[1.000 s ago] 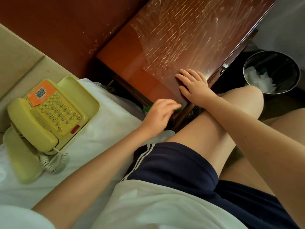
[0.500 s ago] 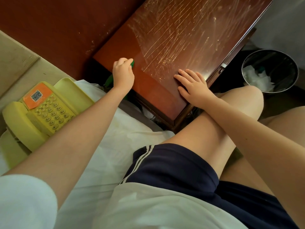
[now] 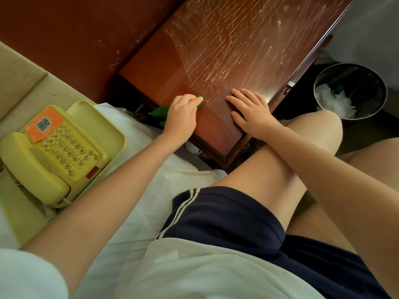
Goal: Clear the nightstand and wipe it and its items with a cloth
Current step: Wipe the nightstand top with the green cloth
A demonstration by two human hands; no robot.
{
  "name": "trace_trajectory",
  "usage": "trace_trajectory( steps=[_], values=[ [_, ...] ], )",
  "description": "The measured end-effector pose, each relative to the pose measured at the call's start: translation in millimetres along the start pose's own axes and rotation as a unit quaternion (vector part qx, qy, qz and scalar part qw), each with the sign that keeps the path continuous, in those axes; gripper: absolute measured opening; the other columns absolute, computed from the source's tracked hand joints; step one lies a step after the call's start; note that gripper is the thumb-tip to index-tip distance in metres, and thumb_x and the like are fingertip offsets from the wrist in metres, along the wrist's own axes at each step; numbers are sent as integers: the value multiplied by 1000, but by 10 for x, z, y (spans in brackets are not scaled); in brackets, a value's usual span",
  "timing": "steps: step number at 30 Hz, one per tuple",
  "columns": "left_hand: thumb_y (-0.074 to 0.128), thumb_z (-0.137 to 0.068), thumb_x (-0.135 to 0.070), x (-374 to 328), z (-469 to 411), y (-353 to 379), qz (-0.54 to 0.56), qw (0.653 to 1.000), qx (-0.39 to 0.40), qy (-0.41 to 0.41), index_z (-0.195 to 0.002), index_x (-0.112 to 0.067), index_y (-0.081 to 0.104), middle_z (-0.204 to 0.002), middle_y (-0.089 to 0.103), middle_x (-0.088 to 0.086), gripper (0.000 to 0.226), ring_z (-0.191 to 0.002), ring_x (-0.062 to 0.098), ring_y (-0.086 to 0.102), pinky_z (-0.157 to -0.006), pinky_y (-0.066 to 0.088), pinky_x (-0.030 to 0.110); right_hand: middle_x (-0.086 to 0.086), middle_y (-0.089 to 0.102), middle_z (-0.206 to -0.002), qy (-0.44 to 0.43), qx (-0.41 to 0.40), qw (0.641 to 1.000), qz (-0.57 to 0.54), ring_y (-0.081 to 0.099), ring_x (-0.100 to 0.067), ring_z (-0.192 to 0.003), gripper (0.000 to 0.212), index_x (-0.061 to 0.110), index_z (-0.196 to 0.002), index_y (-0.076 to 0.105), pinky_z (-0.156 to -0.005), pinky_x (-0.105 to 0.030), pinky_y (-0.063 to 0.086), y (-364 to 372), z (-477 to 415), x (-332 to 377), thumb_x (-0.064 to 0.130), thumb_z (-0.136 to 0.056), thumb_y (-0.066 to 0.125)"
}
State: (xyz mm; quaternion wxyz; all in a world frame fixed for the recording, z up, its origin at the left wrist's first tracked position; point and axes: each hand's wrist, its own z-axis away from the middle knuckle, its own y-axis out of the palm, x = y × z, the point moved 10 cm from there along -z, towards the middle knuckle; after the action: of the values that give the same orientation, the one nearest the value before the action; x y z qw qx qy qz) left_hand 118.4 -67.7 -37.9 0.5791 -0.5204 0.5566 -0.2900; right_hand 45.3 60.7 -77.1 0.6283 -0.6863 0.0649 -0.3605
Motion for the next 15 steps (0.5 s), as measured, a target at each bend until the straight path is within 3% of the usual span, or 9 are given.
trace_trajectory(
  steps=[11,13,15],
  values=[
    [41,-88,-7,-997,651,349,62,976,93,187,-111,2,67,-105,66,18,35,-96,34,59,-88,47,38,0,22,-156,7,-3,1000,-12,12,-21,-145,45,22,-147,30,-114,-35,2,-19,2,-1,27,-102,35],
    [45,-90,-6,-993,640,321,93,966,130,202,-112,-1,67,-109,65,15,32,-101,31,57,-93,39,27,1,20,-156,11,0,1000,-20,11,-20,-145,45,22,-147,30,-114,-34,1,-19,-3,-9,27,-103,33],
    [49,-92,-3,-831,515,248,120,968,154,157,-119,-7,65,-116,63,9,31,-110,23,52,-95,29,15,0,20,-156,9,0,1000,-29,11,-20,-145,45,21,-147,30,-114,-34,1,-31,-1,-2,27,-103,32]
  ],
)
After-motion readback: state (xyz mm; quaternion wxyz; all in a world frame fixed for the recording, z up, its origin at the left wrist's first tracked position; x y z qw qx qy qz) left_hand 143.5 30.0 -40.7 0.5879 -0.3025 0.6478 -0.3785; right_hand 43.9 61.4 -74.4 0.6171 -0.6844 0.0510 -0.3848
